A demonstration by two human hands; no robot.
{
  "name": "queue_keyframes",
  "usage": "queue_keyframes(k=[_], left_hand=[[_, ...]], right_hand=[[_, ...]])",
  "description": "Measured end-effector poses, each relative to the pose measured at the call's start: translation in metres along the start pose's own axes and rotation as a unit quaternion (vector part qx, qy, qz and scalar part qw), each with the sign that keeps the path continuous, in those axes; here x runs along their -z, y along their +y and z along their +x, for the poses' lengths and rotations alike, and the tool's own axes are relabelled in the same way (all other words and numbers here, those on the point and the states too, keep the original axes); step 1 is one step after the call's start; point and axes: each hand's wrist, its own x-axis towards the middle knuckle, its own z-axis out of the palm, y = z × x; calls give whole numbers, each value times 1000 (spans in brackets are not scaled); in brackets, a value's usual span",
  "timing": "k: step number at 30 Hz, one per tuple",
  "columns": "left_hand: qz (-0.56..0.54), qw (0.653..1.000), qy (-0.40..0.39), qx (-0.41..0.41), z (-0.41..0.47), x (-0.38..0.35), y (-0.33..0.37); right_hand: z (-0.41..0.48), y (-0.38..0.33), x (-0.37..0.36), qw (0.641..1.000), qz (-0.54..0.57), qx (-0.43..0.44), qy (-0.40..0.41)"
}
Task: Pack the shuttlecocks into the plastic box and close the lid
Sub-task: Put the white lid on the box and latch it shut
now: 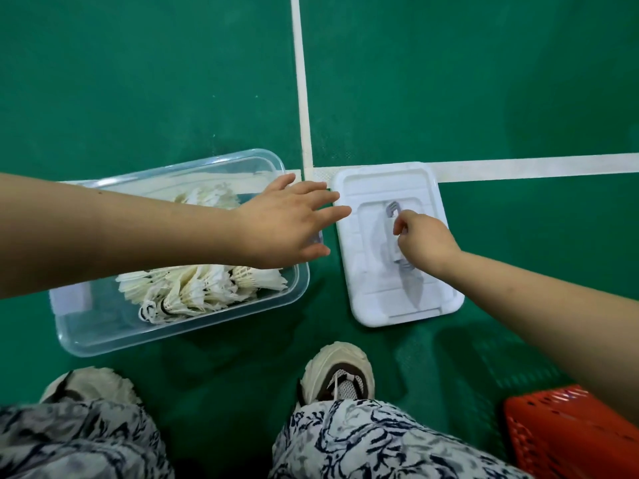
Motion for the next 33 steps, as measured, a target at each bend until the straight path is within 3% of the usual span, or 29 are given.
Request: queue_keyframes(k=[12,16,22,27,33], left_hand=[[-18,999,39,-3,-26,5,-10],[-45,993,105,-3,-44,5,-18],[-35,974,223,2,-77,-1,-35],[-33,967,253,-25,-103,-14,-48],[-90,964,242,-69,-143,-33,-62]], right_hand=[[-23,-47,65,984,50,45,162],[-28,-67,76,979,57,78,179],[-40,-107,67,974,42,159,155],[-46,-140,53,956,-9,265,126],[-50,-187,37,908,-50,409,76]])
